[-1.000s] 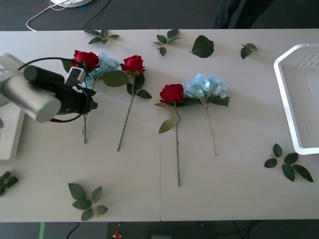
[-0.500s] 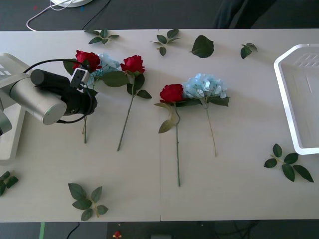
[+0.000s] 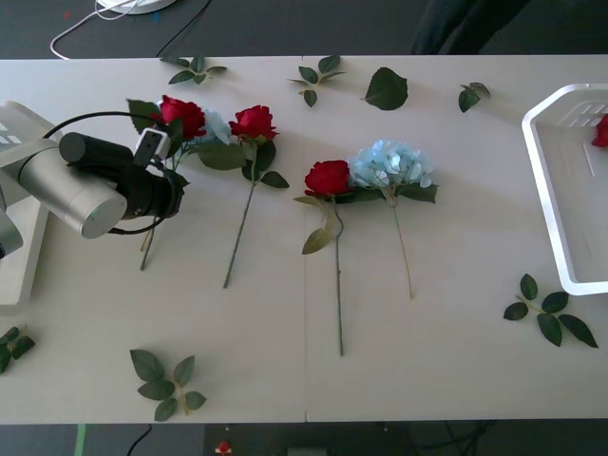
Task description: Place the red flowers into the right box and the blue flowers into the left box. If a person shows an open palm, hand one flower to the person first, then continue sorting.
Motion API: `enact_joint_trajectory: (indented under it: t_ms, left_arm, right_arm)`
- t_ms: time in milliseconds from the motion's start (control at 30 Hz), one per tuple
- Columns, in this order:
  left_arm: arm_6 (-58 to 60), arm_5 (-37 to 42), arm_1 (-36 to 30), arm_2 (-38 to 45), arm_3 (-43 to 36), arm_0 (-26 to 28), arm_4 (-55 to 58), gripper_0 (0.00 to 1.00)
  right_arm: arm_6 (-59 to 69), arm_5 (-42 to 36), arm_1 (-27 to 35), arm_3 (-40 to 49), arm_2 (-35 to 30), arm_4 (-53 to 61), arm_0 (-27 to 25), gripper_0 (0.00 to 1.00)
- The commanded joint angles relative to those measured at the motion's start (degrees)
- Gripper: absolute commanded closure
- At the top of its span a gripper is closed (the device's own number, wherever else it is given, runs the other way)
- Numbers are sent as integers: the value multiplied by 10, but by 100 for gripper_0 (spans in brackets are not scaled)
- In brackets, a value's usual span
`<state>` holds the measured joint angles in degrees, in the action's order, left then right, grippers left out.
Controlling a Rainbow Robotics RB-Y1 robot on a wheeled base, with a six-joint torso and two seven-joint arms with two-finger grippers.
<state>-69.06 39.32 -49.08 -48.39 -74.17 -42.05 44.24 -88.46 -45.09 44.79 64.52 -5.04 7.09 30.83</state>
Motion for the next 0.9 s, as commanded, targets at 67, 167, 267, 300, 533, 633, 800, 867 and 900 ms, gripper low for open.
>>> enact_joint_trajectory:
  t_ms: [67, 167, 267, 300, 533, 633, 800, 867, 900]
  left_arm:
    - [23, -7, -1, 17, -14, 2, -11, 100]
    - [24, -7, -1, 17, -14, 2, -11, 100]
    - [24, -7, -1, 19, -13, 2, -11, 100]
    - [25, -7, -1, 21, -14, 2, -11, 100]
    - [26, -7, -6, 45, -25, 2, -11, 100]
    - [26, -6, -9, 66, -33, 3, -8, 100]
    - [24, 12, -16, 109, -52, 3, 0, 100]
    - [24, 30, -17, 121, -55, 3, 0, 100]
    - [24, 38, -16, 125, -56, 3, 0, 100]
  right_arm:
    - [-9, 10, 25, 4, 2, -6, -2, 0]
    - [-9, 10, 25, 5, 3, -5, -2, 0]
    - [-13, 11, 27, 5, 3, 12, -2, 0]
    - [-15, 10, 32, 6, 2, 34, -2, 0]
    - [-16, -54, 65, 89, -4, 176, -36, 0]
    - [-13, -124, 80, 171, -30, 239, -72, 0]
    - [0, -236, 87, 323, -84, 331, -141, 0]
    - [23, -263, 87, 375, -92, 360, -164, 0]
    - [37, -272, 87, 400, -93, 373, -174, 0]
